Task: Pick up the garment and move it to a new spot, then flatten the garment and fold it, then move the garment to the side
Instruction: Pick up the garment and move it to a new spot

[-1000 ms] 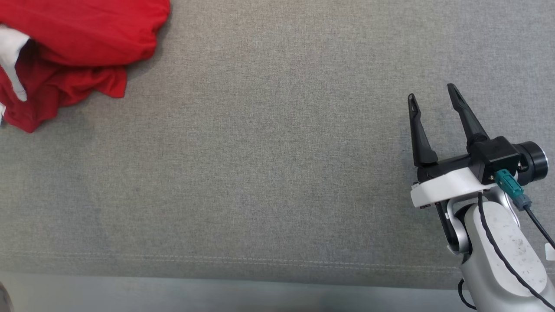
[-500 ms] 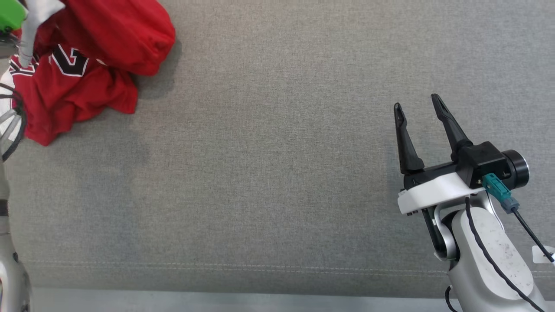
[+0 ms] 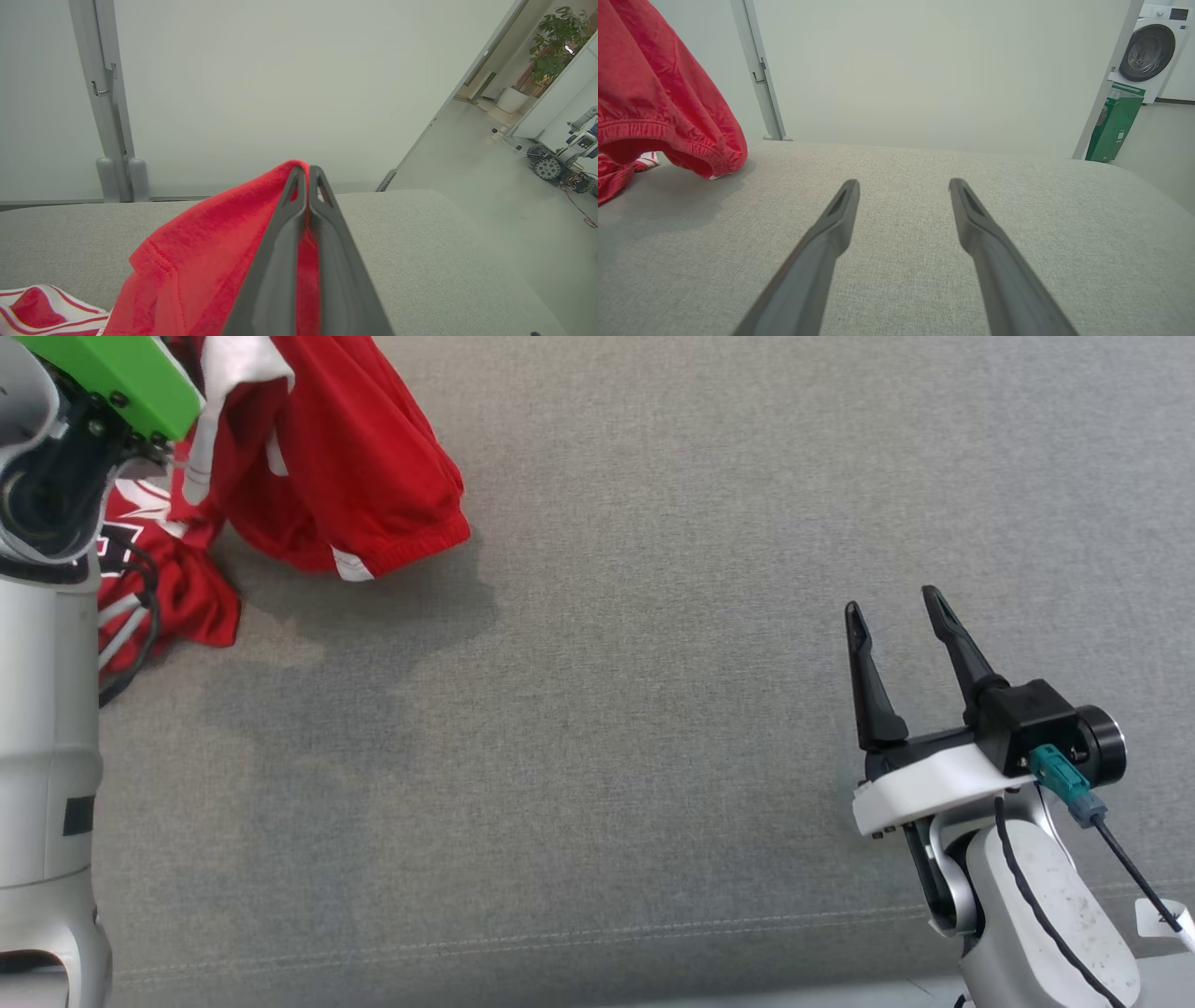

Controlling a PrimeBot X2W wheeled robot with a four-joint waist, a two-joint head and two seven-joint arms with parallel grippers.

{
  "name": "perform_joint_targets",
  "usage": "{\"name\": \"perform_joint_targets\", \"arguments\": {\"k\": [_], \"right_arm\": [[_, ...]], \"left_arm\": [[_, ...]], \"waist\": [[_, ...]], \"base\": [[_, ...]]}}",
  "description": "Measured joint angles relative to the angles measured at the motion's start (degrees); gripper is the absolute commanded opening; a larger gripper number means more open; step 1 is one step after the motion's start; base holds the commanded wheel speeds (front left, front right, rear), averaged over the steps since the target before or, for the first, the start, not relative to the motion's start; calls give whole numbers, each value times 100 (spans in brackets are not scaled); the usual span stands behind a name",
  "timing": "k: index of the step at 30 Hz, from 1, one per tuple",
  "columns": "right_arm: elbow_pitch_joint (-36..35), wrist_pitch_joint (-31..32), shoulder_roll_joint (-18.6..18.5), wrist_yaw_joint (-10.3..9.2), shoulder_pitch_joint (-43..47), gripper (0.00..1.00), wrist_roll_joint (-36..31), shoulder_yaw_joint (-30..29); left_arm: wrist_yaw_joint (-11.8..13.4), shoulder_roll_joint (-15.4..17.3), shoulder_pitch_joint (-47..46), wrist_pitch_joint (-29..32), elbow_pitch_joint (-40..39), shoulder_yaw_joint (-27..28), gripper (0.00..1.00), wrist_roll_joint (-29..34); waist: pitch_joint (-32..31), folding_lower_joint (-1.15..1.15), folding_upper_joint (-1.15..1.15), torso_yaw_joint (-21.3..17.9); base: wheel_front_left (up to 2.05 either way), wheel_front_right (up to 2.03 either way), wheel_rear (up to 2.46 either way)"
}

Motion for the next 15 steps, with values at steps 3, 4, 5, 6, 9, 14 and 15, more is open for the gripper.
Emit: {"name": "perform_joint_targets", "arguments": {"k": [3,4,5,6,9,14,15], "right_arm": [[11,0,8,0,127,100,2,-3],[18,0,16,0,158,100,3,1],[18,0,23,0,179,100,9,5],[18,0,30,0,196,100,29,10],[15,0,52,0,246,100,90,21],[15,0,71,1,334,100,167,101],[15,0,71,1,366,100,185,103]], "left_arm": [[0,-31,147,73,-70,-69,0,-30],[1,-40,177,92,-103,-85,0,-81],[0,-47,198,120,-151,-91,0,-160],[0,-63,205,149,-191,-98,0,-203],[0,-111,248,202,-342,-234,0,-241],[0,-432,519,293,-579,-495,0,-268],[0,-490,605,293,-615,-531,0,-292]], "waist": [[-107,0,0,-152],[-143,0,0,-206],[-175,0,0,-258],[-206,0,0,-314],[-287,0,0,-484],[-418,0,0,-819],[-434,0,0,-872]], "base": [[0,0,0],[0,0,0],[0,0,0],[0,0,0],[0,0,0],[0,0,0],[0,0,0]]}}
